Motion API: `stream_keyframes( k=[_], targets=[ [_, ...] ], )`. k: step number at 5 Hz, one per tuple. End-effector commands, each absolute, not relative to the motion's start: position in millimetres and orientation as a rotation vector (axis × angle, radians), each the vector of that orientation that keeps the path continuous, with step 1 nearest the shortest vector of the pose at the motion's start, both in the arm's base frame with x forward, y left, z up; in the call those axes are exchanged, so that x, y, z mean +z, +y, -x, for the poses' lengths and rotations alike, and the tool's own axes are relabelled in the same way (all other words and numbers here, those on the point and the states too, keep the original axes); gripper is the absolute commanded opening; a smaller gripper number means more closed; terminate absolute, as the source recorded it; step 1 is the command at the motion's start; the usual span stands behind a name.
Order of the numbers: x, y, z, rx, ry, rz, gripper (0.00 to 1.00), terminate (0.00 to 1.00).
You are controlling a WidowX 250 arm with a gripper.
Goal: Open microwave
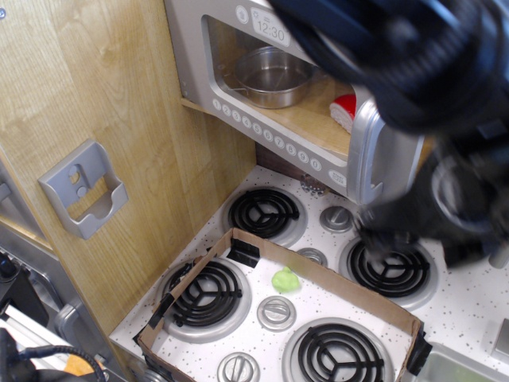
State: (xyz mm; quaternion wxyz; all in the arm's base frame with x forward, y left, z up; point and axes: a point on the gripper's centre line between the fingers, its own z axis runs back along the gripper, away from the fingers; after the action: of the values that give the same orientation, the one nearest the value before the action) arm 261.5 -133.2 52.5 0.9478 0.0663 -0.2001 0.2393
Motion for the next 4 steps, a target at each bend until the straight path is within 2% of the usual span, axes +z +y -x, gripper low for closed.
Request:
stream_keyframes(
  k=[1,2,4],
  targets=[
    [76,-180,-299,0.256,-0.400,-0.056,1.00,0.00],
    [82,-192,-333,0.100,-0.424,-0.012,1.00,0.00],
    [91,-197,-384,-0.153,-0.476,-0.031,1.00,0.00]
  ],
)
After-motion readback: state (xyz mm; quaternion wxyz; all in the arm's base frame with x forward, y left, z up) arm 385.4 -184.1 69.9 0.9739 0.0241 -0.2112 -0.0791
